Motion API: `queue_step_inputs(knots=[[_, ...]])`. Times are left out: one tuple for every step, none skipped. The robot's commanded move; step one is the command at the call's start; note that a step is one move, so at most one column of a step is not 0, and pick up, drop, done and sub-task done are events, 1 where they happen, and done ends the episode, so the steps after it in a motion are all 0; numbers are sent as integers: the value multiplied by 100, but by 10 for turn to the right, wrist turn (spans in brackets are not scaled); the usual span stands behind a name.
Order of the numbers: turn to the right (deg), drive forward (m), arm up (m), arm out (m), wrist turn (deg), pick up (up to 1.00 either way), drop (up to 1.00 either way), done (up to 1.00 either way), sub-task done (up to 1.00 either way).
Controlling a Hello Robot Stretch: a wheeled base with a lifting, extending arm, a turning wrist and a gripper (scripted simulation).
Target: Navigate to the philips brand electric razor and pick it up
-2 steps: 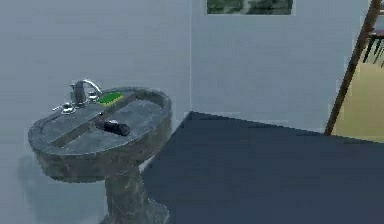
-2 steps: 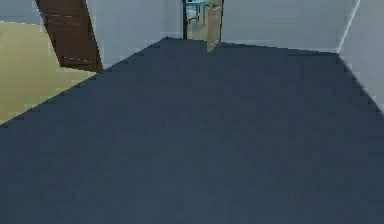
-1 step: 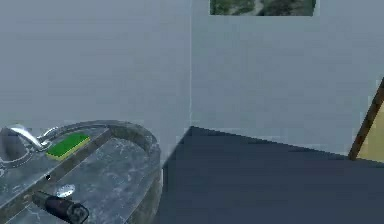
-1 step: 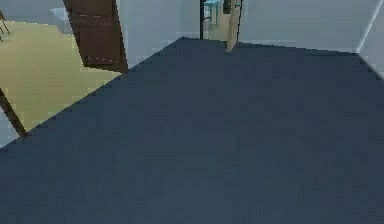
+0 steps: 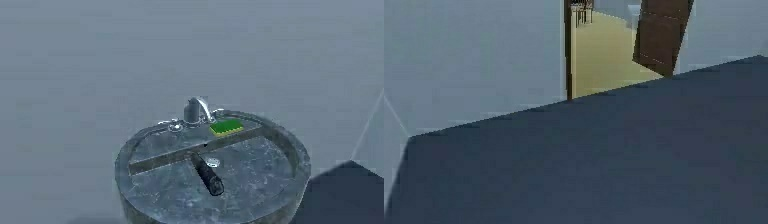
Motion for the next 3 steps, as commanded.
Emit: queue_step_inputs(knots=[[-450,0,0,0,0,0,0,0,0],[-330,0,0,0,0,0,0,0,0],[0,0,50,0,0,0,0,0,0]])
